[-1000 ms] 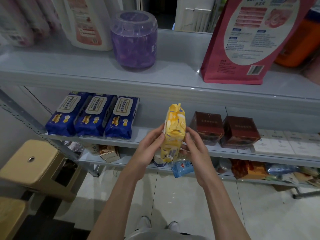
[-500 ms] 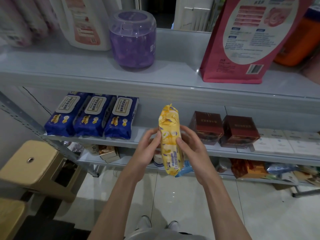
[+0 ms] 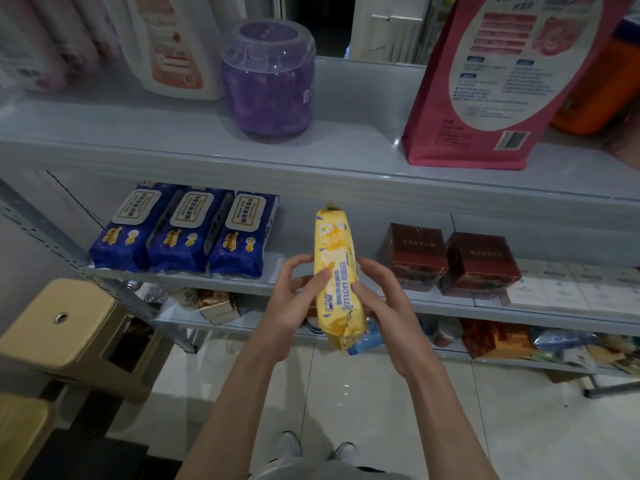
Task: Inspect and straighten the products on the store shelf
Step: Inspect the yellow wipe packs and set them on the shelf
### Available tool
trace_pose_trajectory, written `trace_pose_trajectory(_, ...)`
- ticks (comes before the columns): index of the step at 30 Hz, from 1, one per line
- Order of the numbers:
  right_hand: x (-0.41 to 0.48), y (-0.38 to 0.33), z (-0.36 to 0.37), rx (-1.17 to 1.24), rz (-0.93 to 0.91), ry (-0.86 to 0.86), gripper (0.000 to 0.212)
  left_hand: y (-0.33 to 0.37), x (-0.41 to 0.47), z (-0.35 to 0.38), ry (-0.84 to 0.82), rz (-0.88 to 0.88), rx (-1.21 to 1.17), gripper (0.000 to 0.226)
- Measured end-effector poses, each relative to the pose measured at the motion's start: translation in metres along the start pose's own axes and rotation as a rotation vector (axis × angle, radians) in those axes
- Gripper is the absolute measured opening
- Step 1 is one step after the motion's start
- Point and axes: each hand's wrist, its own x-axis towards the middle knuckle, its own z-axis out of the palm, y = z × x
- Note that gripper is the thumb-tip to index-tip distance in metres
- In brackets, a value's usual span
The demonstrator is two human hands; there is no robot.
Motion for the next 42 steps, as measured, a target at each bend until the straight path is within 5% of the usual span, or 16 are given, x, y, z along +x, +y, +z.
trace_pose_trajectory(8, 0.006, -0.003, 0.000, 0.019, -0.052, 0.115, 0.042, -0.004, 0.003, 0.000, -0.137, 0.031, 0.014, 0.046)
trace_pose_trajectory(14, 0.007, 0.005, -0.010, 0.001, -0.029, -0.040, 0.052, 0.006, 0.003, 0.002, -0.069, 0.027, -0.016, 0.041)
trace_pose_trajectory(27, 0.007, 0.006, 0.019, 0.178, -0.043, 0.126, 0.036, 0.009, 0.005, 0.008, 0.067, -0.018, -0.064, 0.041)
trace_pose_trajectory(31, 0.009, -0.002, 0.016, 0.235, 0.010, 0.100, 0.044, 0.011, 0.002, 0.005, 0.055, 0.032, -0.057, 0.027)
trace_pose_trajectory(42, 0.012, -0.005, 0.012, 0.152, 0.067, 0.044, 0.036, 0.012, 0.000, 0.007, 0.017, 0.058, -0.006, 0.042)
